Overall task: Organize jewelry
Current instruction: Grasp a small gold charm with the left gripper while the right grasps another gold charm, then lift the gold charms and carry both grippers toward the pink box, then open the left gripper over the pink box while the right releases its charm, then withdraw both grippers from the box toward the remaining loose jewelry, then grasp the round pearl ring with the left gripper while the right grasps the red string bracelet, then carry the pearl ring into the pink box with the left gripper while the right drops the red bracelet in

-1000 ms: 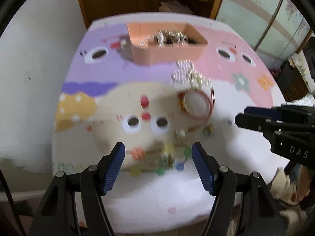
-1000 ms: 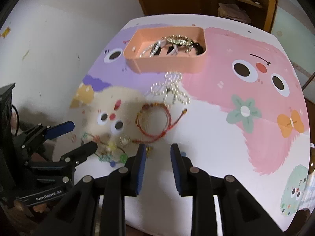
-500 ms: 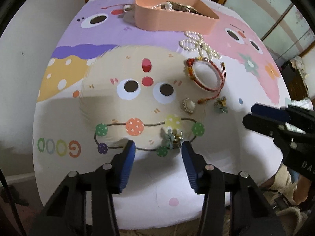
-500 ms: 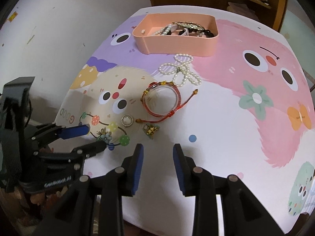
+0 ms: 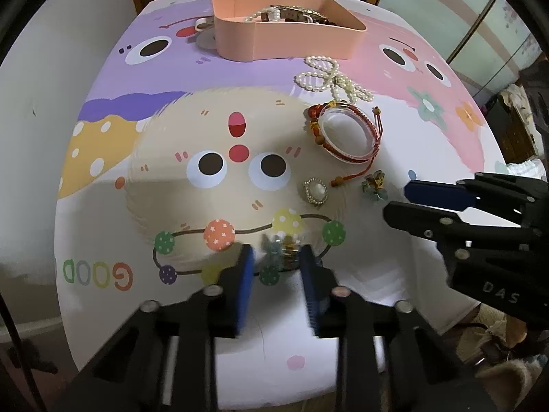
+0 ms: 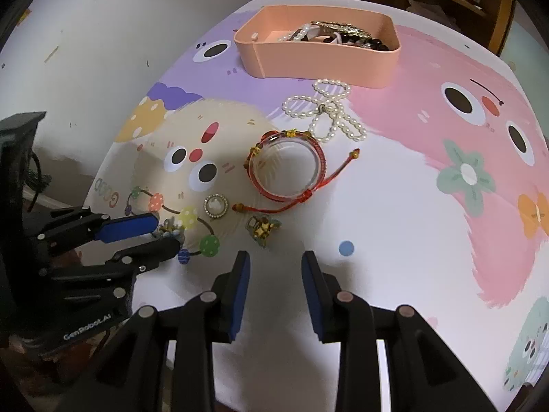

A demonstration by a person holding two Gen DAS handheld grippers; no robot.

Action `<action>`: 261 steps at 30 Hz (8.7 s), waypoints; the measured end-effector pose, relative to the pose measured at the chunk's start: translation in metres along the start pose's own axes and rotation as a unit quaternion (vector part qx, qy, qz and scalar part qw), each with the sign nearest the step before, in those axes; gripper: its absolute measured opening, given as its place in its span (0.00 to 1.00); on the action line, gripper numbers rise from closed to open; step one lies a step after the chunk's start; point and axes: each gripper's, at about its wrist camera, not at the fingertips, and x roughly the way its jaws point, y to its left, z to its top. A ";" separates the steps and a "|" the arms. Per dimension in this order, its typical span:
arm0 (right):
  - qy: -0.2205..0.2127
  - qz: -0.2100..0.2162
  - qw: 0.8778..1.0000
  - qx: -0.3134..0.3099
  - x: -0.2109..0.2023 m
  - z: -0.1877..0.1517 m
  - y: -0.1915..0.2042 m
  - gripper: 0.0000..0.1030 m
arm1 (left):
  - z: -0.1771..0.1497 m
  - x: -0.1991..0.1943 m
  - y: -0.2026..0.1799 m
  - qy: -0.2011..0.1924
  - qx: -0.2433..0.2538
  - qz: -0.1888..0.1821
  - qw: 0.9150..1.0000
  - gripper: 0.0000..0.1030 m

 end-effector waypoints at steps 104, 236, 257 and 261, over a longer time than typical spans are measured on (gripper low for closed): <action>-0.084 0.096 0.989 0.076 -0.007 0.174 -0.048 0.27 | 0.232 -0.022 0.039 -0.084 -0.016 0.010 0.996 0.39; -0.134 0.003 0.984 0.118 -0.078 0.164 -0.073 0.06 | 0.235 -0.067 -0.006 -0.089 0.047 0.049 0.994 0.14; -0.097 0.001 0.979 0.180 -0.002 0.197 -0.089 0.06 | 0.279 0.014 0.026 -0.067 0.002 0.027 0.997 0.14; -0.100 -0.004 0.979 0.175 0.002 0.196 -0.082 0.06 | 0.281 0.025 0.029 -0.057 -0.001 0.031 0.998 0.14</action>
